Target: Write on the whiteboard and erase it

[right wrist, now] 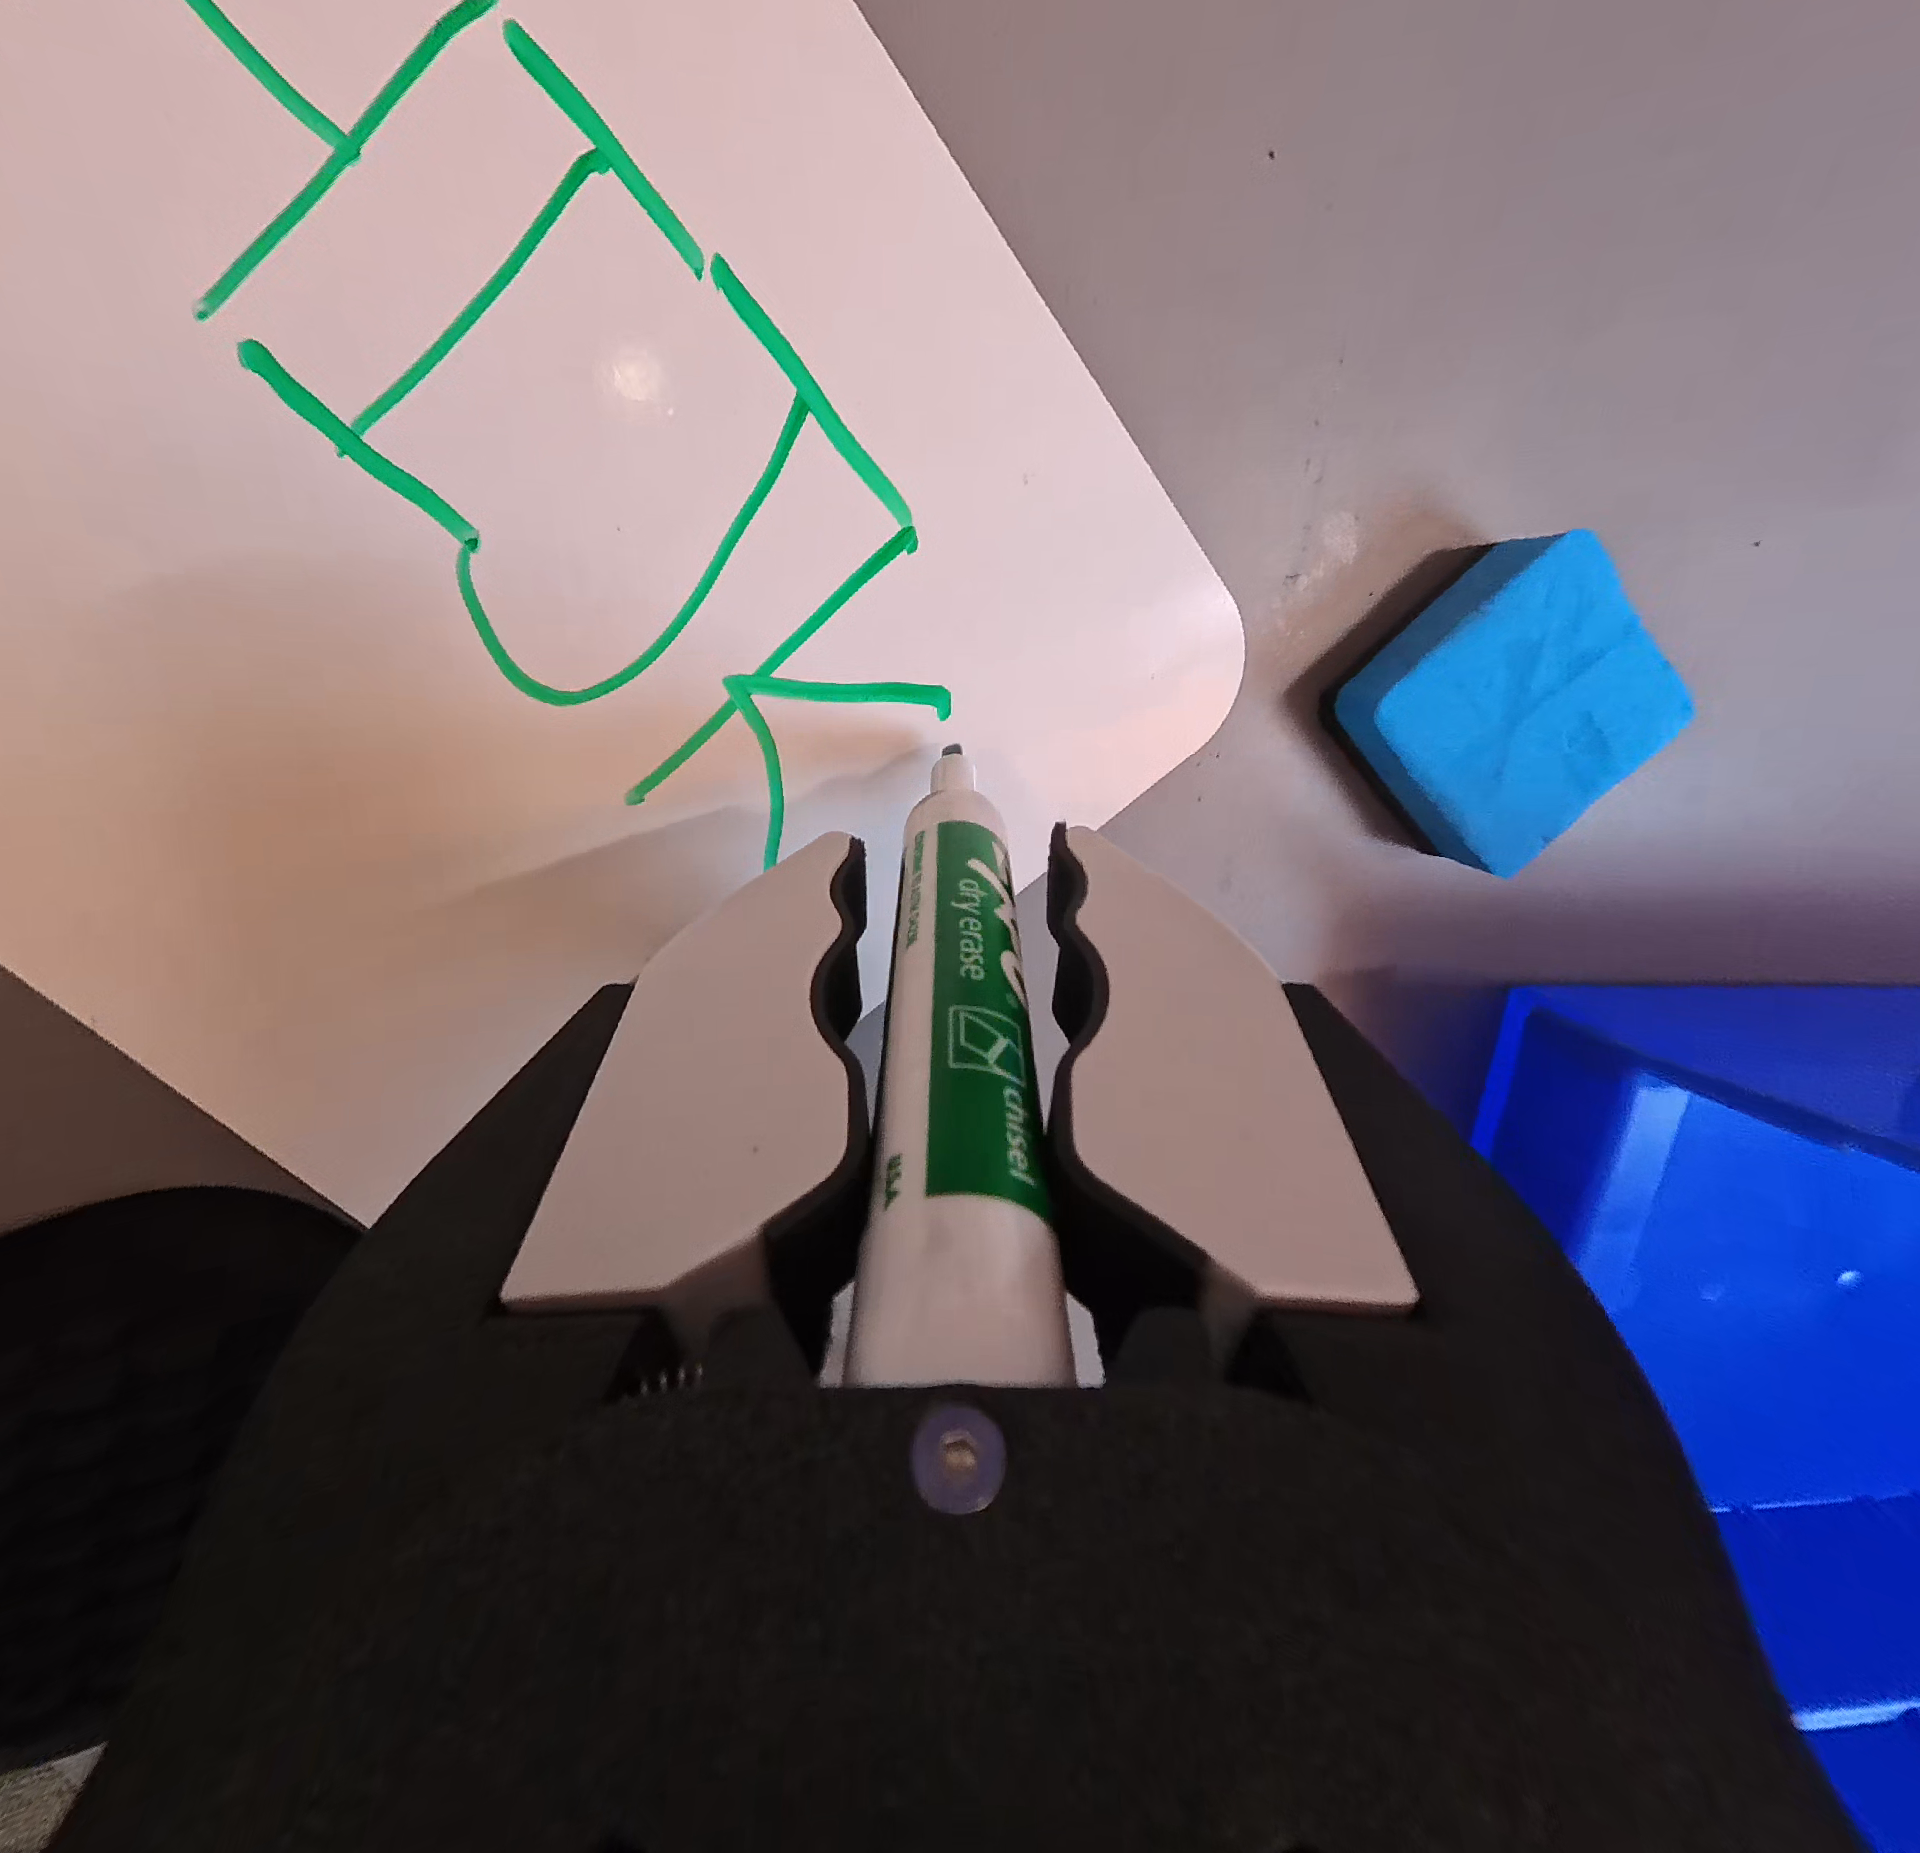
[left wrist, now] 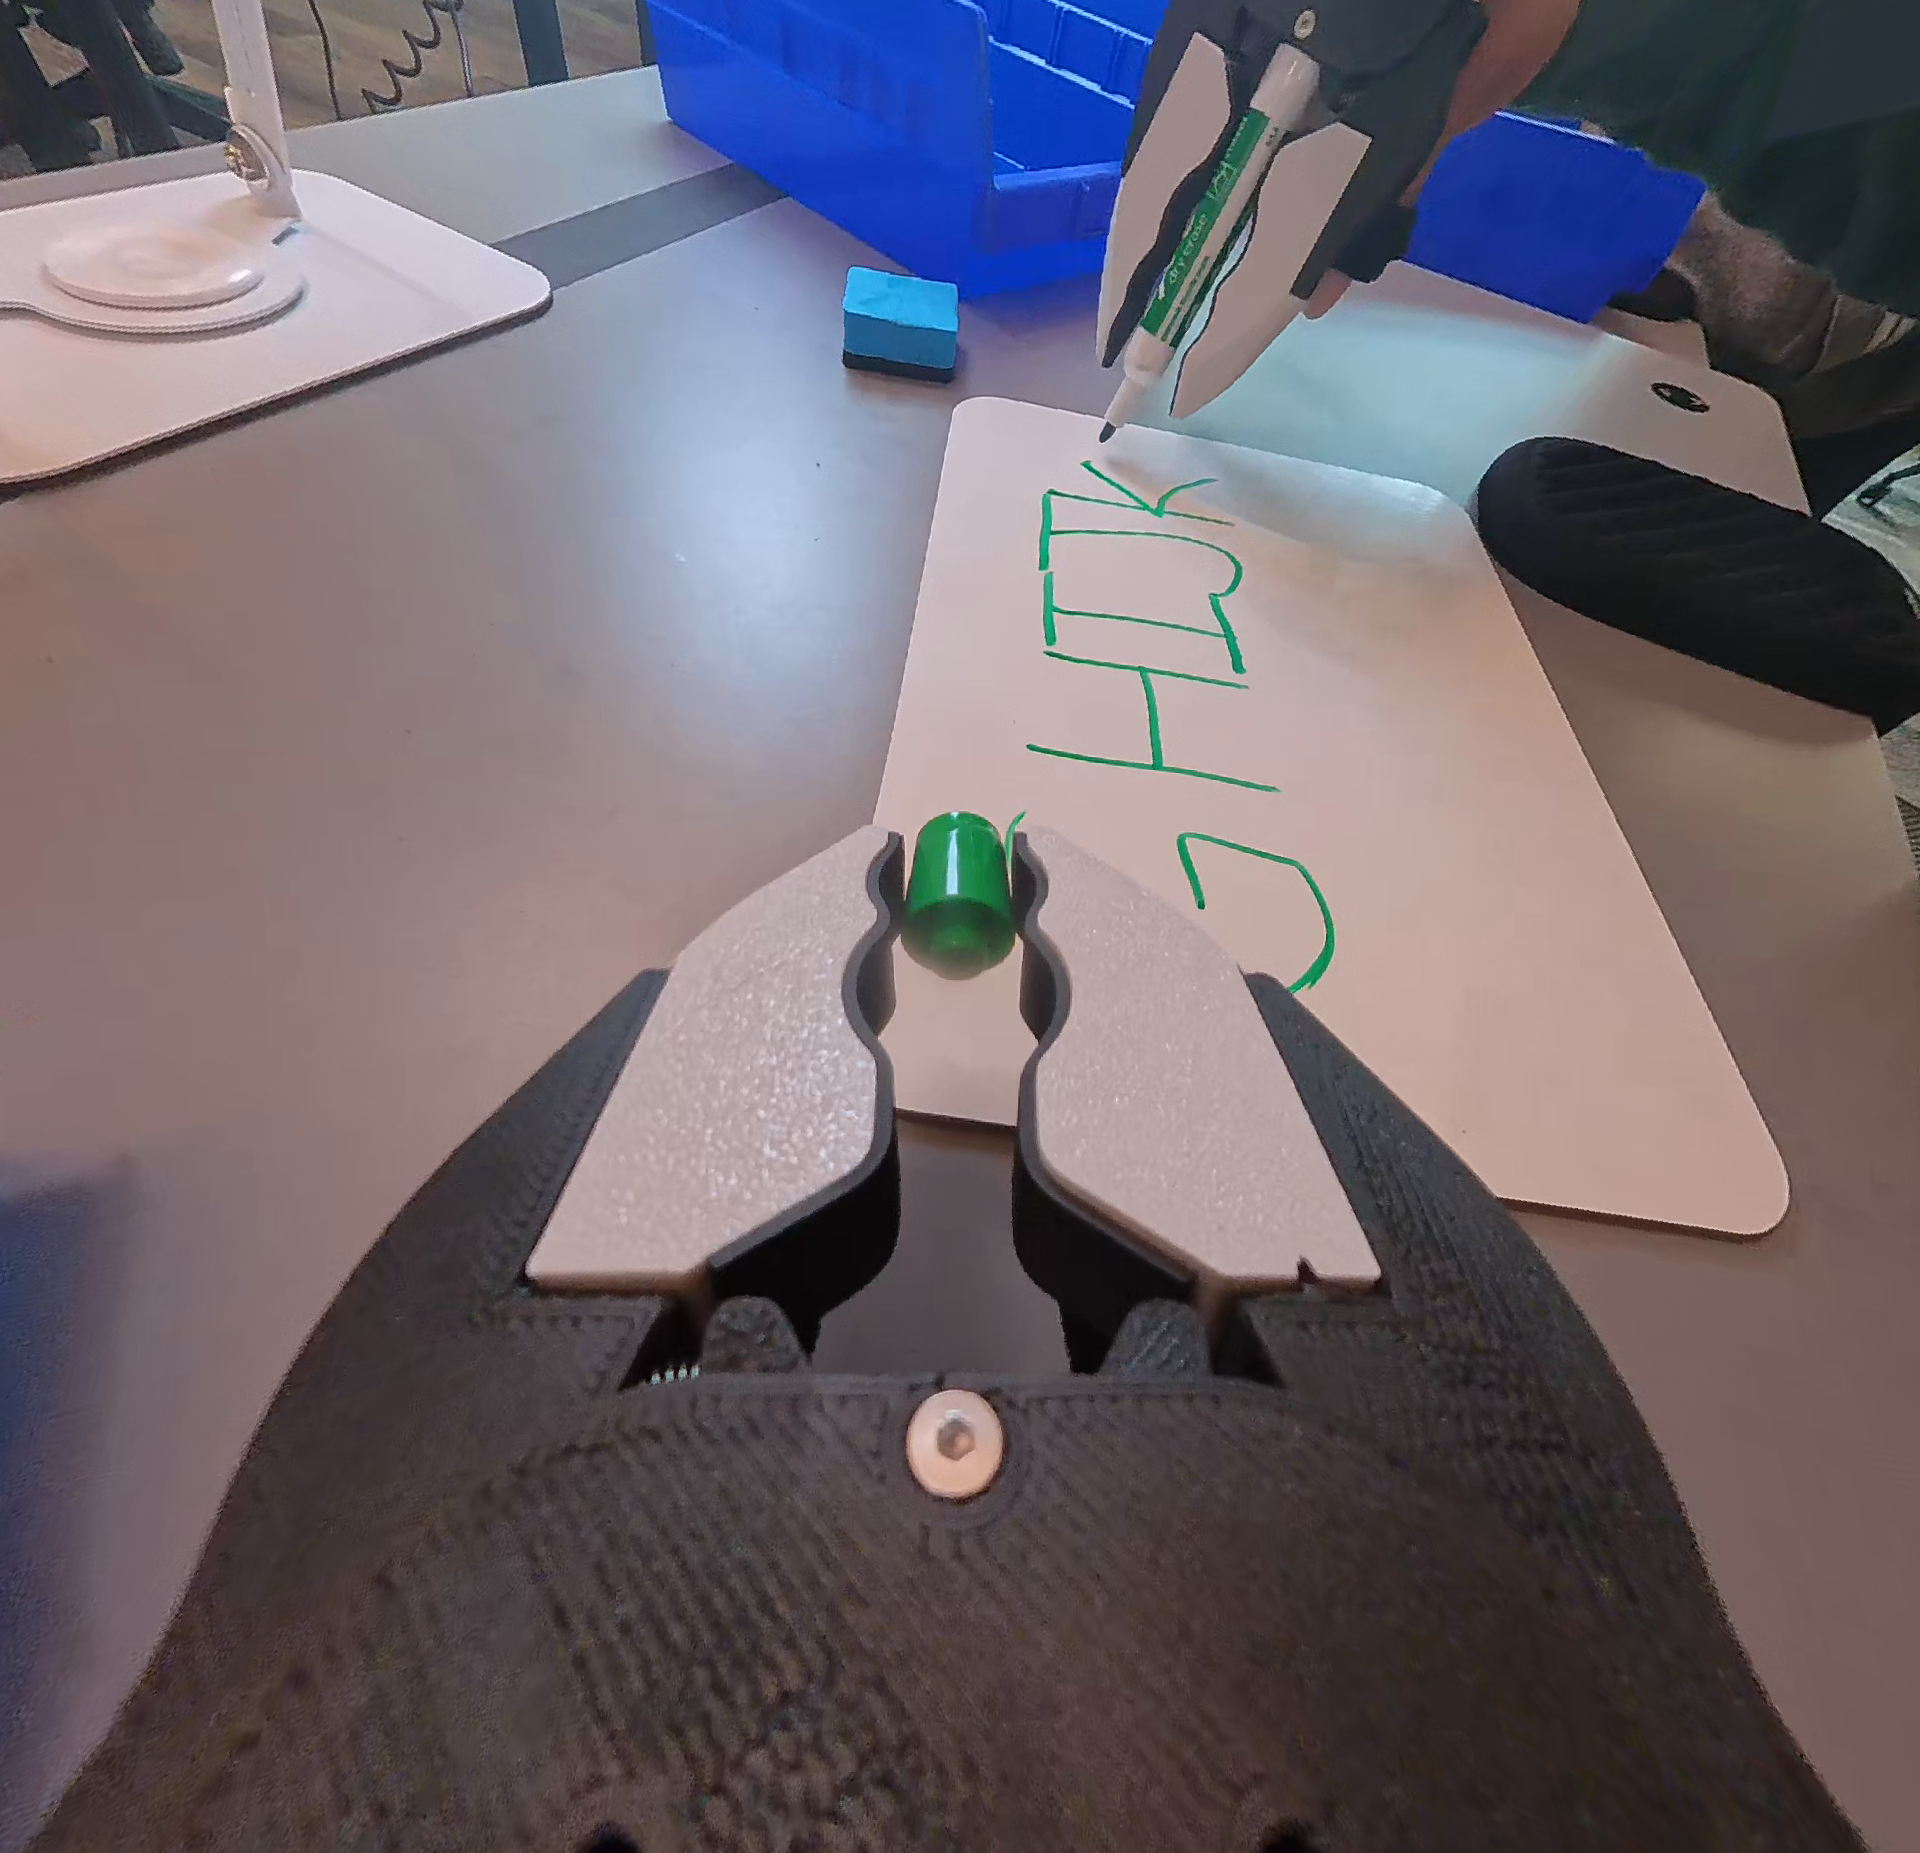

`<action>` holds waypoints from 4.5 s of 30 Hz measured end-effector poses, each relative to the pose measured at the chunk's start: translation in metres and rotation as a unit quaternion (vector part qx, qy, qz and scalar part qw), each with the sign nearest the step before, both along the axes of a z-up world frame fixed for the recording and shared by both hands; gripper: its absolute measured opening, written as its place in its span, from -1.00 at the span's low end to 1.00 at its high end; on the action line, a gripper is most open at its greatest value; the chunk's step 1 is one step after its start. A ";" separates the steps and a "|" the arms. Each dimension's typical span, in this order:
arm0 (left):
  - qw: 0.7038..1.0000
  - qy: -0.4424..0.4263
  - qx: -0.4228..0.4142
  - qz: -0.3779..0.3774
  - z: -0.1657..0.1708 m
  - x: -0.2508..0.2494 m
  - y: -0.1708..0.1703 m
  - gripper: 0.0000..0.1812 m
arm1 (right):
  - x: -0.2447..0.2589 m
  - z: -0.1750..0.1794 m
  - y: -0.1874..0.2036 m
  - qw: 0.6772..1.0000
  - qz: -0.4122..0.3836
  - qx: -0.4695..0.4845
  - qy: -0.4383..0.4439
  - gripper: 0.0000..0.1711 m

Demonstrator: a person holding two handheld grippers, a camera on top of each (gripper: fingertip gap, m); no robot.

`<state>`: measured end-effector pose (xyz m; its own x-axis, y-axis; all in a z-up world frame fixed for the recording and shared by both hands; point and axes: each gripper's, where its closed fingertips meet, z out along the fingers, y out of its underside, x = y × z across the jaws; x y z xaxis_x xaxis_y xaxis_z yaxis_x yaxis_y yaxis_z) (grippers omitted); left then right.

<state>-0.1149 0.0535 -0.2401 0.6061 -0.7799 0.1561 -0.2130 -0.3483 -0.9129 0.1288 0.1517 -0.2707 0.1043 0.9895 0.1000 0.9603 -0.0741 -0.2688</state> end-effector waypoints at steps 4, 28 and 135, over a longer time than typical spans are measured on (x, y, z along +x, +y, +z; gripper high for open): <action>1.000 0.001 -0.001 -0.003 0.000 0.001 -0.001 -0.78 | 0.000 -0.001 0.001 1.000 0.000 -0.001 -0.003 -0.60; 1.000 0.001 -0.004 -0.007 -0.001 0.002 -0.002 -0.78 | 0.019 -0.006 -0.015 0.999 -0.004 -0.038 -0.034 -0.61; 0.981 -0.024 0.177 -0.070 0.060 0.032 -0.041 -0.77 | 0.030 0.125 0.083 0.846 -0.308 0.198 0.387 -0.78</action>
